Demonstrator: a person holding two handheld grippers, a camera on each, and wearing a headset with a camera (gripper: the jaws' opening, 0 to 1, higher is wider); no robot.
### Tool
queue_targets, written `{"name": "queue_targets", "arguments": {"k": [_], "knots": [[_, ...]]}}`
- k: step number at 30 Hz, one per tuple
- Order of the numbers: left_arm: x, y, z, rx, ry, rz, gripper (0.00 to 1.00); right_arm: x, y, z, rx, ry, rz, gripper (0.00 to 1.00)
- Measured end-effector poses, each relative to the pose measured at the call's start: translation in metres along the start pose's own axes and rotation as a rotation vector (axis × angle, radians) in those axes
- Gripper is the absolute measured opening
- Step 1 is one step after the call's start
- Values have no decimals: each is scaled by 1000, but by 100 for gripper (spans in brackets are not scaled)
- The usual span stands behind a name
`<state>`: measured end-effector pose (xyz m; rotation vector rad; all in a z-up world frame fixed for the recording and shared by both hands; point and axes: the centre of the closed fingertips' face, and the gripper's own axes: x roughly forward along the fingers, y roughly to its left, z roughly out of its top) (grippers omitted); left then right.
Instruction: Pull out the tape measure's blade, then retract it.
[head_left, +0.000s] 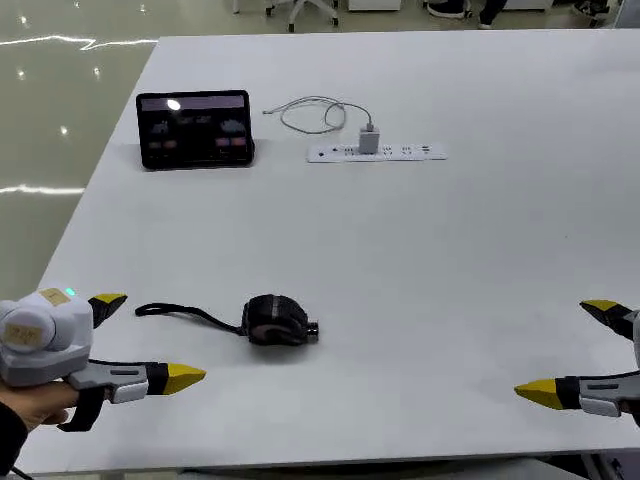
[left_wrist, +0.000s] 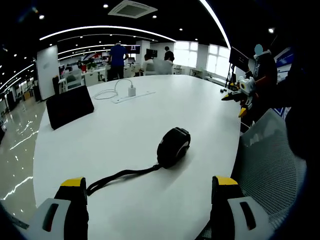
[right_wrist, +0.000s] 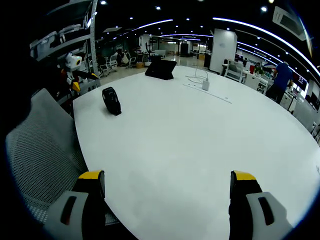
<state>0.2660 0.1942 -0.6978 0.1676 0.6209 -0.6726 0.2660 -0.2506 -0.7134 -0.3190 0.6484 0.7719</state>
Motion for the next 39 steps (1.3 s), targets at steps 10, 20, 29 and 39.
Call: {"name": "queue_targets", "arguments": {"k": [10, 20, 29, 39], "knots": [[27, -5, 16, 177, 62, -66, 100, 19, -8, 22, -53, -23, 9, 100], [65, -26, 24, 422, 186, -203, 99, 52, 12, 44, -148, -11, 121, 100], [95, -49, 26, 575, 294, -319, 88, 79, 43, 72, -295, -55, 238, 100], [120, -61, 26, 648, 389, -401, 68, 104, 61, 94, -313, -47, 302, 100]]}}
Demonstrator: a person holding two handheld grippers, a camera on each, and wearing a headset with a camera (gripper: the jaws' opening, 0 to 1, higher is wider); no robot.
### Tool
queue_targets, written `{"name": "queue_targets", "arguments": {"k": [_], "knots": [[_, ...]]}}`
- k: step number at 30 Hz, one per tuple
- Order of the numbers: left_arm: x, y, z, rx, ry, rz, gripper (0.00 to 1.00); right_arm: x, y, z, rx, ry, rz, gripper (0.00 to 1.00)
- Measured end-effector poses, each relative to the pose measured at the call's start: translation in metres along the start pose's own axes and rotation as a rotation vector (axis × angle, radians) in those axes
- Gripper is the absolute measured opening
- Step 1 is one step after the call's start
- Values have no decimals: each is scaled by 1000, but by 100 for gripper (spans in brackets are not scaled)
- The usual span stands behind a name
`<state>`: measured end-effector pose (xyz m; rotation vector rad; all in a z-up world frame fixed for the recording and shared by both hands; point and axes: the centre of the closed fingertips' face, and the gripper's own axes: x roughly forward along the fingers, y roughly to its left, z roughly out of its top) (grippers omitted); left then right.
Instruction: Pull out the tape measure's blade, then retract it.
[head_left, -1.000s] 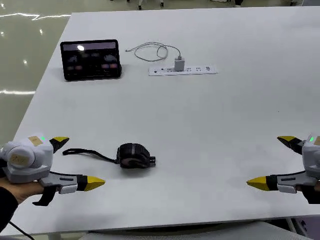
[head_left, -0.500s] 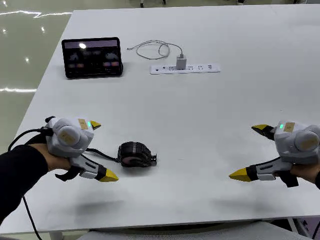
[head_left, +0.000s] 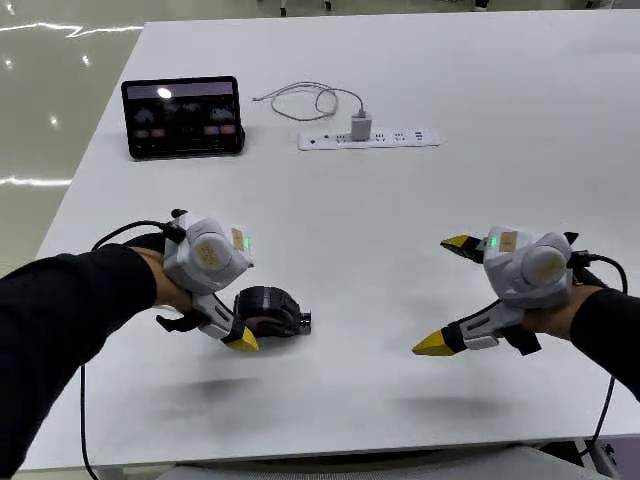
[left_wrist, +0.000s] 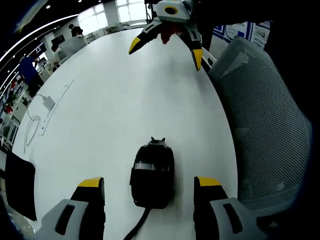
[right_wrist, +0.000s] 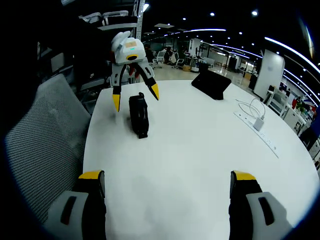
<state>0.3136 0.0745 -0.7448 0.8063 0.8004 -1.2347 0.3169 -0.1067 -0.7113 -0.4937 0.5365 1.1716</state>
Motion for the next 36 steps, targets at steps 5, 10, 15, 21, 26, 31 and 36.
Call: {"name": "queue_targets", "arguments": {"k": [5, 10, 15, 21, 26, 31, 36], "knots": [[8, -3, 4, 48, 27, -44, 59, 18, 8, 12, -30, -28, 54, 100], [14, -2, 5, 80, 51, -57, 52, 39, 15, 24, -75, -30, 81, 99], [17, -7, 1, 92, 69, -92, 34, 65, 28, 35, -97, -29, 135, 95], [21, -5, 0, 92, 68, -58, 33, 86, 42, 44, -100, -11, 186, 87], [21, -5, 1, 72, 63, -57, 32, 97, 48, 44, -124, -6, 218, 75], [21, -5, 1, 72, 70, -53, 32, 107, 51, 45, -120, 1, 237, 67], [21, -5, 1, 61, 63, -54, 32, 120, 57, 44, -134, 17, 247, 57]]}}
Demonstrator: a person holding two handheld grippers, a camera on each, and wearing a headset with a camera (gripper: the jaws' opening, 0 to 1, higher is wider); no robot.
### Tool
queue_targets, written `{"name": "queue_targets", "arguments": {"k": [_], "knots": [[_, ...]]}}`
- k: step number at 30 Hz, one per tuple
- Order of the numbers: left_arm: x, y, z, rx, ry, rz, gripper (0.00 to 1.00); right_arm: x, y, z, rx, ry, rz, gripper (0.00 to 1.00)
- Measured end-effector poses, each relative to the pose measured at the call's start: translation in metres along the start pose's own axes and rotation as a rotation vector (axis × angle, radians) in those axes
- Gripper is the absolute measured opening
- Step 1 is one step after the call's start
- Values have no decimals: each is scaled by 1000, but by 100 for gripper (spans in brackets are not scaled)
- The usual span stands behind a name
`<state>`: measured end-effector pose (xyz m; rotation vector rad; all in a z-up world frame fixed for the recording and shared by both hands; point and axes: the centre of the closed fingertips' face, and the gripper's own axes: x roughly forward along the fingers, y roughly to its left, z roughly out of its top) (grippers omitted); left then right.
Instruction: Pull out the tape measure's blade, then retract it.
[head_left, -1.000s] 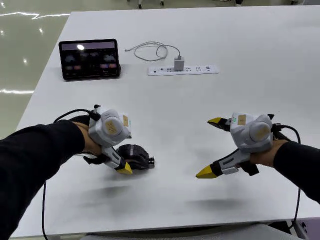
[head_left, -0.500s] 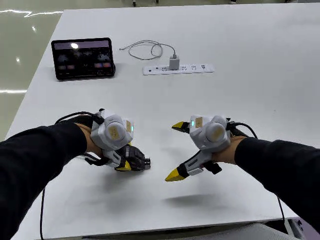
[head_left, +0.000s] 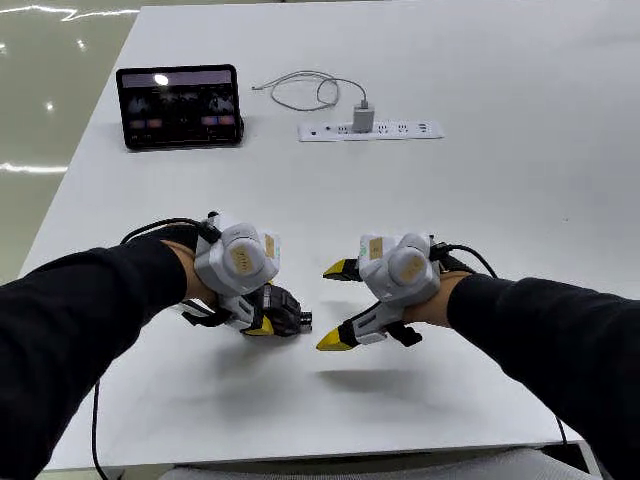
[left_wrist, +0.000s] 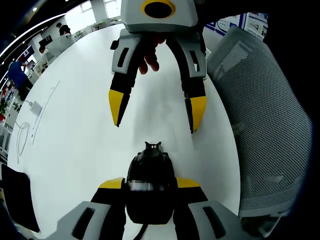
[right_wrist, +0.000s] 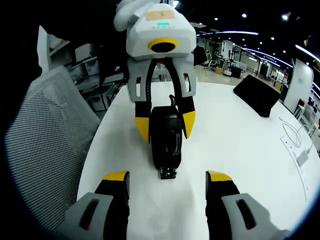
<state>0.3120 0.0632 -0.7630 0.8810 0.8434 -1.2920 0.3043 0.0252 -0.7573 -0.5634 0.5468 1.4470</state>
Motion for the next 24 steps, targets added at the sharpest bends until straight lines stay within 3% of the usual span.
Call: {"name": "queue_targets", "arguments": {"k": [5, 12, 17, 24], "knots": [[1, 0, 0, 7, 15, -1, 32, 12, -1, 2, 4, -1, 2, 51], [2, 2, -1, 1, 22, 6, 32, 24, -2, -7, -34, 54, 4, 41], [2, 2, -1, -6, 20, 14, 32, 32, -4, -12, -50, 76, -15, 22], [2, 2, -2, -20, 22, 19, 32, 37, -1, -15, -82, 106, 0, 15]]}}
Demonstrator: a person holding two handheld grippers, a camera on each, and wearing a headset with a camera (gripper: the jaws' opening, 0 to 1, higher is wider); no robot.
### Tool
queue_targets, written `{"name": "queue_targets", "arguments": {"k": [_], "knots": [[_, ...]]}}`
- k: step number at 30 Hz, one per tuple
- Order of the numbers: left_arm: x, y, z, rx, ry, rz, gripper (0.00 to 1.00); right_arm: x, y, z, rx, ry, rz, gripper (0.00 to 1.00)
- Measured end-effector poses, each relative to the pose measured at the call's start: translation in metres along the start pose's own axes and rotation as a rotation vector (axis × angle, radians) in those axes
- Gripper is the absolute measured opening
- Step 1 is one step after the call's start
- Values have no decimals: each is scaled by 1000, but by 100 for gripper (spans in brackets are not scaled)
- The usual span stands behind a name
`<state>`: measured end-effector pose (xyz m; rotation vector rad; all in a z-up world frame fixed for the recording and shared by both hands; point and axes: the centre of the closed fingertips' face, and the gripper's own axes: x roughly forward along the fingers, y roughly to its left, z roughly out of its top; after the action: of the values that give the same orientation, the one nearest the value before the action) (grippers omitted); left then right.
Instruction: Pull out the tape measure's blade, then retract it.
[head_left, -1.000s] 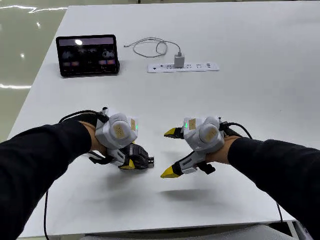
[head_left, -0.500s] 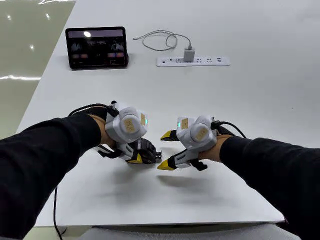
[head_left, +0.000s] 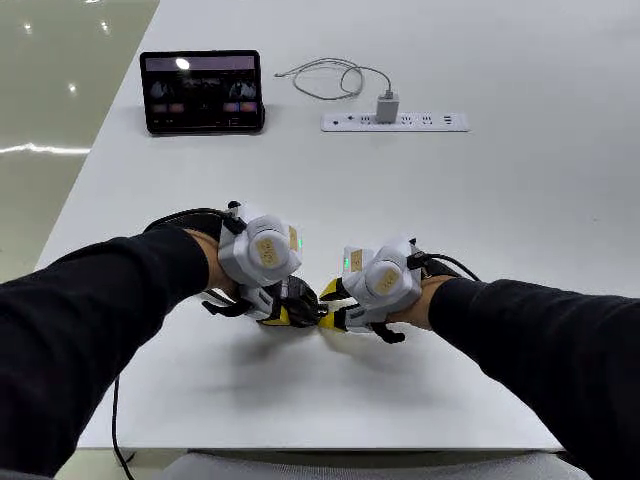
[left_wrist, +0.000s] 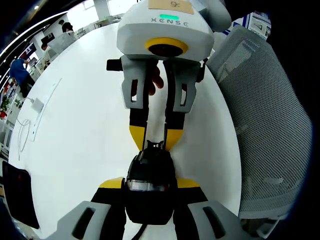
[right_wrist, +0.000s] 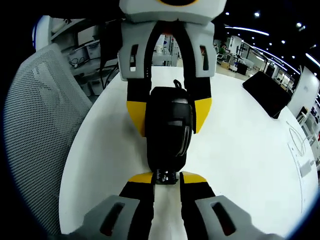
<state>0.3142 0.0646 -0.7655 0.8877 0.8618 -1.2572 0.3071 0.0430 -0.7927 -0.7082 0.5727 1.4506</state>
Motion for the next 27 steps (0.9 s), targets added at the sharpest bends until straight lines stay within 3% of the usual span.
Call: {"name": "queue_targets", "arguments": {"k": [3, 4, 6, 10, 21, 27], "knots": [[0, 0, 0, -4, 5, 2, 32, 1, 0, -1, 15, 1, 12, 13], [0, 0, 0, -7, 7, 3, 32, 1, 1, -2, 88, -6, 23, 12], [0, 0, -1, -9, 9, 3, 32, 0, 0, -3, 113, -9, 38, 12], [0, -1, -1, -10, 8, 3, 32, 0, 1, -4, 31, 25, 49, 11], [0, -2, -1, -18, 9, 4, 32, -12, 0, -16, 48, 60, 71, 10], [-1, -2, -1, -18, 9, 2, 32, -8, 2, -14, 59, 49, 64, 12]]}}
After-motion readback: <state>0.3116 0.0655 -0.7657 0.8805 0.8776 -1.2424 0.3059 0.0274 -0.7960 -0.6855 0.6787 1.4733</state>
